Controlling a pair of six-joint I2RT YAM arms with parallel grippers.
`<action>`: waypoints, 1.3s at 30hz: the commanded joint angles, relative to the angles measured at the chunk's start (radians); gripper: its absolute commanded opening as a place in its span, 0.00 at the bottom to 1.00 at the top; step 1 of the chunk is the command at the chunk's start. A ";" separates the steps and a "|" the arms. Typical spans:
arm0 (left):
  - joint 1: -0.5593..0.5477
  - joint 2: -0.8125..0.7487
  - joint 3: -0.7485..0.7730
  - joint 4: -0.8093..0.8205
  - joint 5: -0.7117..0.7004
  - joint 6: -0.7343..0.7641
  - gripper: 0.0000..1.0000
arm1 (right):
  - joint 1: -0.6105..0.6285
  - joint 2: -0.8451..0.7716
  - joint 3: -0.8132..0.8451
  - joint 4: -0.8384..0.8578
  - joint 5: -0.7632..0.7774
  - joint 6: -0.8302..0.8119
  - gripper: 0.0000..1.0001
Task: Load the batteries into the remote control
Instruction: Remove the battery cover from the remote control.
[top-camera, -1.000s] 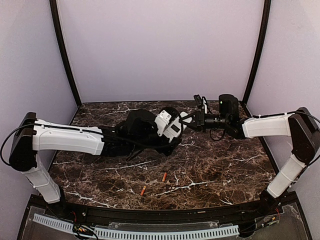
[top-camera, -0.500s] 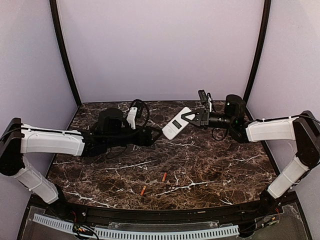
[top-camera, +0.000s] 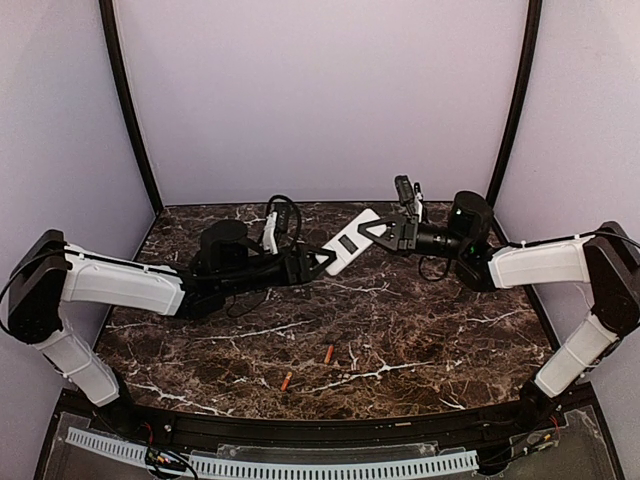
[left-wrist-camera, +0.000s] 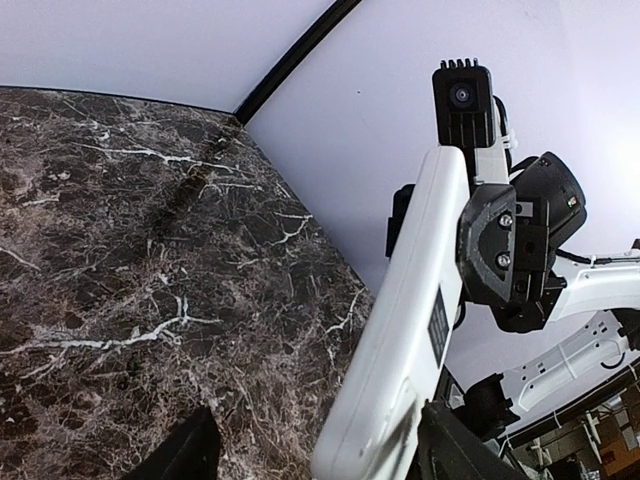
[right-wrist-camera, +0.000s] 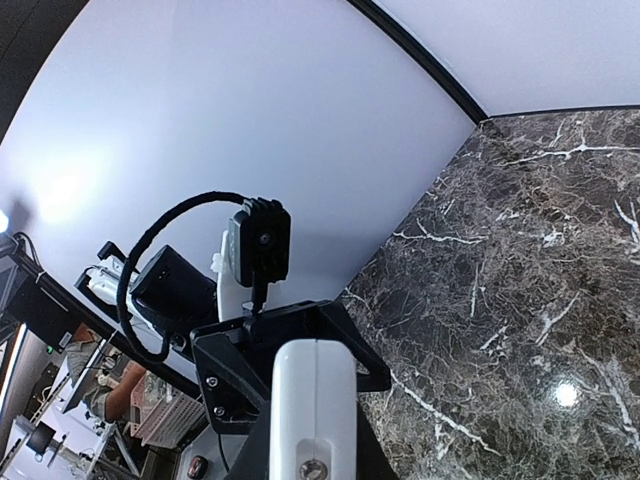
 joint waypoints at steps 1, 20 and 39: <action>0.000 0.013 0.015 0.045 0.021 -0.033 0.67 | 0.022 0.012 0.021 0.034 0.025 -0.005 0.00; 0.000 0.000 -0.008 0.078 0.063 -0.004 0.27 | 0.015 -0.020 0.016 0.060 0.008 0.006 0.00; 0.010 -0.006 0.006 0.037 0.063 -0.013 0.44 | -0.005 -0.027 0.015 0.073 0.012 0.010 0.00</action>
